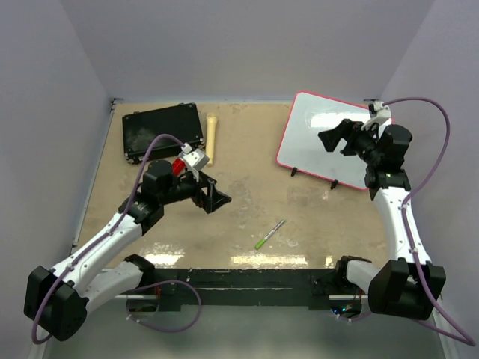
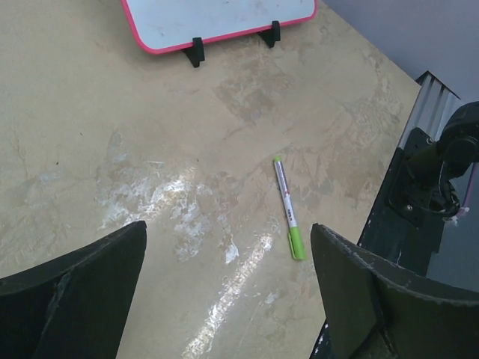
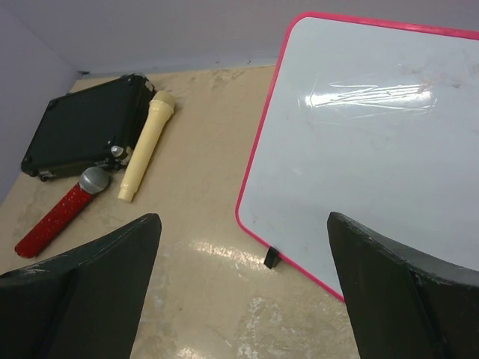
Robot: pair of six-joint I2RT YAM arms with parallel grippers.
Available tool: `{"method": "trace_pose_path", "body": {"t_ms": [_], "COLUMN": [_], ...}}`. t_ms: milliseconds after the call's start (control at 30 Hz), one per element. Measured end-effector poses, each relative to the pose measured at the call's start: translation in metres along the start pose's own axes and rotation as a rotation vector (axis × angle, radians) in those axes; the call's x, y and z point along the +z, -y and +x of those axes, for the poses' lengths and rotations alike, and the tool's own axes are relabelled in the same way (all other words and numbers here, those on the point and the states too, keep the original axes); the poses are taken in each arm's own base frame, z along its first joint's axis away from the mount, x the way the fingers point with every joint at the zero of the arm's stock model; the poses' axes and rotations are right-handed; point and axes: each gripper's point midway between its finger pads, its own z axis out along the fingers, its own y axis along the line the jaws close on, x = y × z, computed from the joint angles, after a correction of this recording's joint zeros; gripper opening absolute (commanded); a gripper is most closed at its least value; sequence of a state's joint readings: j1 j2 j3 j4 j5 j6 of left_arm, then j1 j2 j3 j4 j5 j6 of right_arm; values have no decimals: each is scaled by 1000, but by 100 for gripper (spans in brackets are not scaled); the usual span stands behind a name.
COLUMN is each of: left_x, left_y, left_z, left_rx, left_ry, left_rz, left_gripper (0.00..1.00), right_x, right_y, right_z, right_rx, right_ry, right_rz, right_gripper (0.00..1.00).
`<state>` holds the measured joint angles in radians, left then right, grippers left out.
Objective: Write a sentence on the whiteboard
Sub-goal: Open the whiteboard marker at the center of the board.
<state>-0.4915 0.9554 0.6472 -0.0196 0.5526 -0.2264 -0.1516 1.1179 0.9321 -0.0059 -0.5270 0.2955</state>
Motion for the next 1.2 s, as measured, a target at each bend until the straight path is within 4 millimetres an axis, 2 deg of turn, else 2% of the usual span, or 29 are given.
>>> {"method": "trace_pose_path", "body": {"t_ms": [100,200,367,533,633,800,967,1067,1200], "left_x": [4,11,23,40,54,67,74,78,87], "left_y": [9,28,60,87,98,103,109,111,113], "left_z": [4,13,37,60,77,107,134,145,150], "left_rx": [1,-4,-16,-7,4,29,45,43,45], "left_ry": [-14,-47,-133,-233,-294,-383,-451,-485,-507], "left_rz": [19,62,83,83,72,27,-6,-28,-64], "left_gripper": [93,92,91,91,90,89,85,83,76], "right_x": [-2,-8,-22,-29,-32,-33,-32,-31,-31], "right_y": [-9,-29,-61,-74,-74,-70,-67,-66,-66], "right_z": [2,7,40,60,68,77,75,74,73], "right_rx": [-22,-123,-300,-412,-463,-512,-527,-531,-535], "right_ry": [-11,-25,-69,-104,-116,-132,-136,-137,-136], "right_rz": [-52,-189,-446,-574,-607,-612,-588,-580,-577], "right_gripper": [99,99,99,99,99,99,99,99,99]}}
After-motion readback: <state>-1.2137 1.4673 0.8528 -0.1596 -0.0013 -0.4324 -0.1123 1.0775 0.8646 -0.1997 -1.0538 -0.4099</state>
